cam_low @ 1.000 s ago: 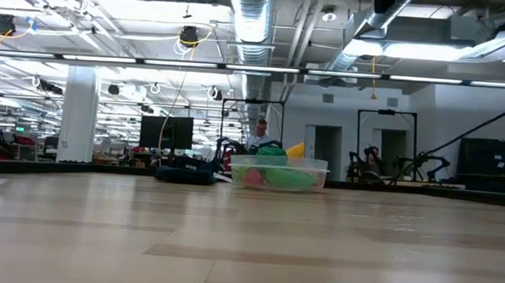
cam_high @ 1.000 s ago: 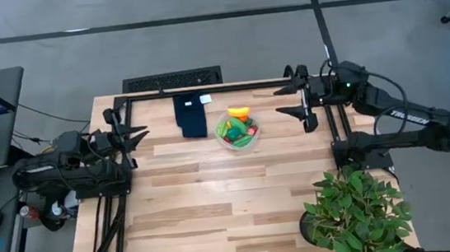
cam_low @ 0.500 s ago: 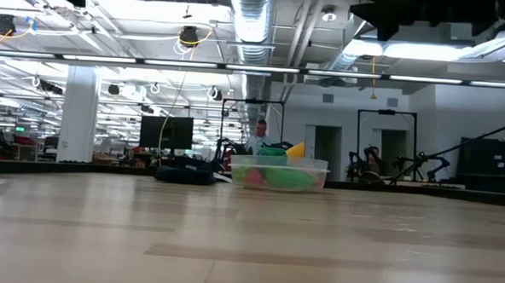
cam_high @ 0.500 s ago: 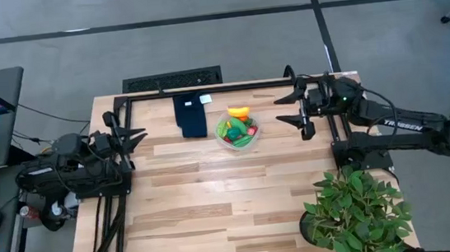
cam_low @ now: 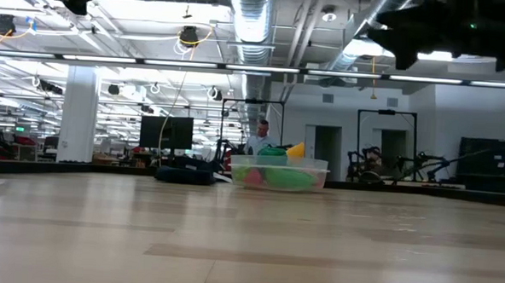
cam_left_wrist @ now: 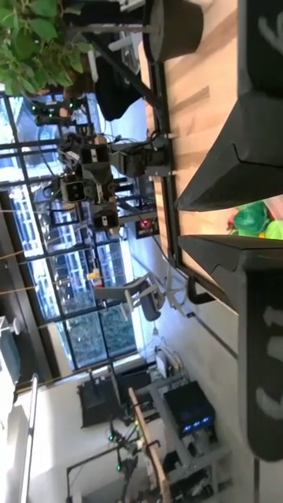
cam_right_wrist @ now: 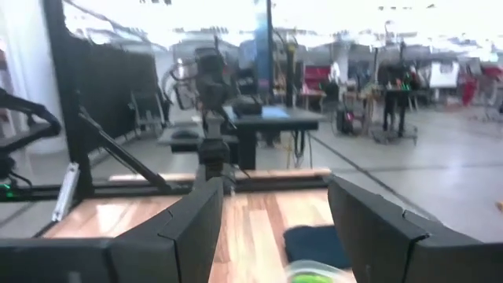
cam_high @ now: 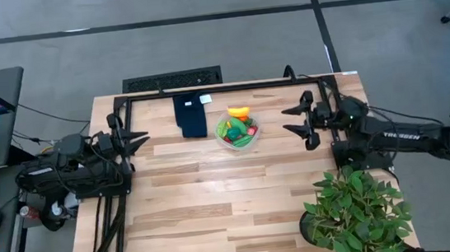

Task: Pick and placing Produce into tupperware
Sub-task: Return to Home Position

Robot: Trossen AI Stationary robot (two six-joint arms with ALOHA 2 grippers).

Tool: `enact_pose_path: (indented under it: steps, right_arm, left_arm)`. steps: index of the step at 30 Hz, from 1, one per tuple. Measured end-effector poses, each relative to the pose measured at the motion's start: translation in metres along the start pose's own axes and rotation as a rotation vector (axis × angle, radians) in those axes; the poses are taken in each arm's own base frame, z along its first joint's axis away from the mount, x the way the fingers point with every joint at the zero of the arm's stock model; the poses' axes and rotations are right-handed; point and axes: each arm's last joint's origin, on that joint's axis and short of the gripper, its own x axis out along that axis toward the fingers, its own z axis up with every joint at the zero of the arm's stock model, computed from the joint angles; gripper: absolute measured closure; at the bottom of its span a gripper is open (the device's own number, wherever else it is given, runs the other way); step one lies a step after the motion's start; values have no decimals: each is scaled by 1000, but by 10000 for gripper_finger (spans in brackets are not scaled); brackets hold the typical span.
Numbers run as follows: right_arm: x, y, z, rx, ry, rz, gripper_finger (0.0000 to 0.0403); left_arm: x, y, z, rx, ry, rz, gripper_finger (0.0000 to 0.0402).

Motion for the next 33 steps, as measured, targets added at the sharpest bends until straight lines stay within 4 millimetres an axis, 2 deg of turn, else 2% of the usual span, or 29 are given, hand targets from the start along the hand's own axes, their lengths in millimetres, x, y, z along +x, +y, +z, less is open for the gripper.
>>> enact_pose_path:
  steps: [5,9,13,22,29,33]
  right_arm:
    - [-6,9,-26,20,-20,-8,177]
    - [-8,16,-38,32,5,-9,177]
    - [-9,22,-42,15,12,28,177]
    - [-8,25,-47,8,59,49,177]
    - [-16,25,-64,31,42,17,177]
    - [-16,25,-62,30,21,12,177]
  left_arm:
    - [0,0,0,-31,-5,-9,352]
    - [0,-1,0,-52,-9,-33,352]
    - [1,-3,-2,-52,-14,-87,352]
    - [8,-10,-22,-54,15,-101,352]
    - [9,-10,-22,-55,15,-101,352]
    - [9,-10,-23,-54,18,-102,352]
